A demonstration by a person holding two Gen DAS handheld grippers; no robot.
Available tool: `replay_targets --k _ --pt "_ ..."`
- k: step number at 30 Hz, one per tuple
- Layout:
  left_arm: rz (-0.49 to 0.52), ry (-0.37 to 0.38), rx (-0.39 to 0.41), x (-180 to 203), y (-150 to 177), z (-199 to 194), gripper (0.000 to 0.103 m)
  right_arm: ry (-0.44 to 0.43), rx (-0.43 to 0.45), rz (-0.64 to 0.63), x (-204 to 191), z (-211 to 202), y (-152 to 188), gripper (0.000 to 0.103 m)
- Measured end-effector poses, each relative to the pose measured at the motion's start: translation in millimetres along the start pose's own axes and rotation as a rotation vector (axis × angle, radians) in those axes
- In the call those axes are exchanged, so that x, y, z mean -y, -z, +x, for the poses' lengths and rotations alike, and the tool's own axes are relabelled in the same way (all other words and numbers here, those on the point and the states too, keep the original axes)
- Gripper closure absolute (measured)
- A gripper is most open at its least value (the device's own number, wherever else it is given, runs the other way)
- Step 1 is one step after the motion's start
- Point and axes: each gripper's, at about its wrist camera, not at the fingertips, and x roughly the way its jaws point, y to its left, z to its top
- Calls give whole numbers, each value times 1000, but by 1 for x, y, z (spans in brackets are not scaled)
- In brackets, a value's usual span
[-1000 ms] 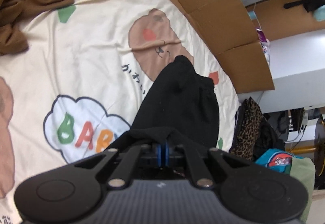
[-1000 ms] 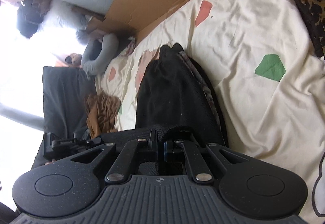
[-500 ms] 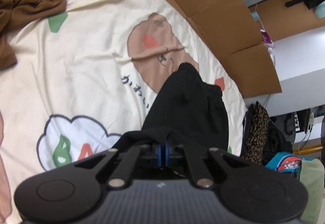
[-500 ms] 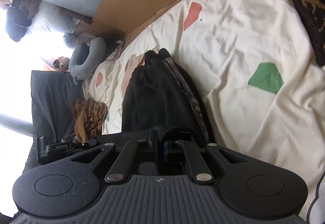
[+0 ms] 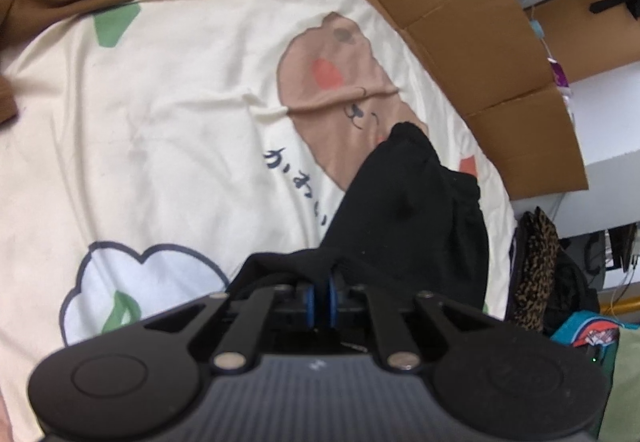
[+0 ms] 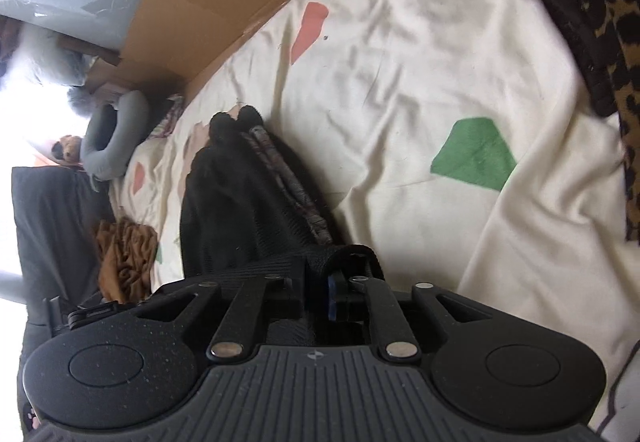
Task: Fold clothes
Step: 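Carry the held shorts edge with both tools over the shorts toward the waistband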
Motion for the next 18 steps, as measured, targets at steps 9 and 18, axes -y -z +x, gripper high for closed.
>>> replay_targets --k 9,18 --pt "25 -74 43 7 16 -34 51 79 51 -23 -11 -23 0 54" --pt "99 -84 16 29 42 -37 51 173 67 -139 -41 -40 16 53"
